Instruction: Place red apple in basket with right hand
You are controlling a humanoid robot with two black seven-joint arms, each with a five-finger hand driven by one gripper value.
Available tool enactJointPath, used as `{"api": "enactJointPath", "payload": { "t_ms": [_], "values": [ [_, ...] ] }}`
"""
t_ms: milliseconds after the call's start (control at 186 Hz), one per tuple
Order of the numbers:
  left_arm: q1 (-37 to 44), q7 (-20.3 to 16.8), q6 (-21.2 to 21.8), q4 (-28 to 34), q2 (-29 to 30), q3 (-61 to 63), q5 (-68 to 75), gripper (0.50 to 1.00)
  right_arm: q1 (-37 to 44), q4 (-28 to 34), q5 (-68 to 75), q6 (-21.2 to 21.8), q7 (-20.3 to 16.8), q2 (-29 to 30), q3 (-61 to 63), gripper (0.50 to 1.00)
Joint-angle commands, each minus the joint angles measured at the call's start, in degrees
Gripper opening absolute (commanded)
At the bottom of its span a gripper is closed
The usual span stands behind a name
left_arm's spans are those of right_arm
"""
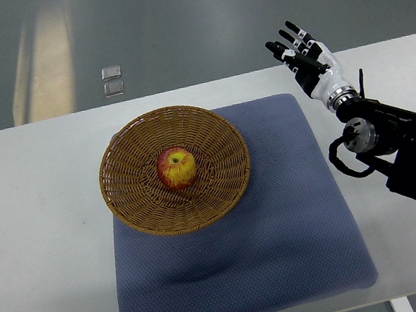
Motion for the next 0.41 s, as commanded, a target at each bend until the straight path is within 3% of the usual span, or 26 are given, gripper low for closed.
{"api": "enactJointPath", "payload": {
  "t_ms": [0, 404],
  "values": [
    [0.0, 0.0, 0.0, 0.0, 0.0, 0.0, 0.0, 1.000, -0.3, -0.1, -0.2, 0.0, 0.0, 0.0, -0.1, 0.924],
    [0.0, 0.0, 0.0, 0.0, 0.0, 0.0, 0.0, 1.000, -1.0, -0.1, -0.3, 0.0, 0.0, 1.2, -0.7, 0.924]
  ]
}}
